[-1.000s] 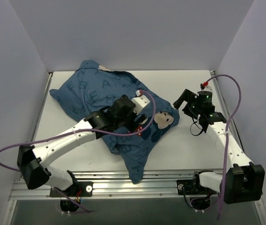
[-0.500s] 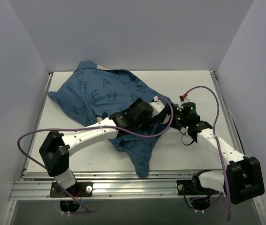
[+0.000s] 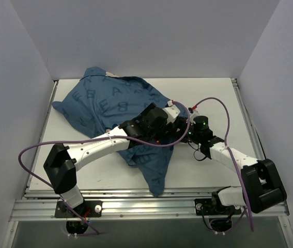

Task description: Remove the pillowcase from the pillow

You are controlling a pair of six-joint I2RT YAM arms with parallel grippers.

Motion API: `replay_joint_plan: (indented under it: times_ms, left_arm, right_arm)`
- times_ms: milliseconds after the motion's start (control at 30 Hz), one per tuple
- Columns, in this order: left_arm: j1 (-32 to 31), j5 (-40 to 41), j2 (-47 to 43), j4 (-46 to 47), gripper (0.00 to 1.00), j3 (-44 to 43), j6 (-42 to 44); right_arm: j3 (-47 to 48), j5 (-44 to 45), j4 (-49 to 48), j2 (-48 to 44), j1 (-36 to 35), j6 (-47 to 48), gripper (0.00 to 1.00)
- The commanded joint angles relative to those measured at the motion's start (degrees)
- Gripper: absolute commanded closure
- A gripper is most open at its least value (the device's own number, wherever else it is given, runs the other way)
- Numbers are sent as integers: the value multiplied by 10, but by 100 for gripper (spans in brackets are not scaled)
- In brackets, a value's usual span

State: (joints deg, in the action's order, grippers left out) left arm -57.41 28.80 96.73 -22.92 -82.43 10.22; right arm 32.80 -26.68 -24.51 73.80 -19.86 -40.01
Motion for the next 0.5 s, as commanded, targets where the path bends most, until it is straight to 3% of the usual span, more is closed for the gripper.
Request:
replay_joint_plan:
  times_ms: [0,67,100,133,167,467]
  left_arm:
    - [10,-13,7,2,11,-28,-12]
    - [10,-23,12,-6,11,-33,-15]
    - [10,-29,13,-11,11,-39,-17]
    - [10,-33,16,-13,11,-42,-18]
    - [10,-37,18,-18,11,-45,-19]
    - [13,-34,47,-24,11,-77,-11]
  right_arm:
    - [-6,-19,-81,41,-6,-1,45]
    - [-12,-24,-94,56,-6,0,68]
    - [-16,-26,-99,62,-7,1,88]
    - [-23,-29,-104,63,-6,-1,96]
    - [-26,-29,-109,62,-6,-1,100]
    - [-31,-26,-84,32,-5,14,100]
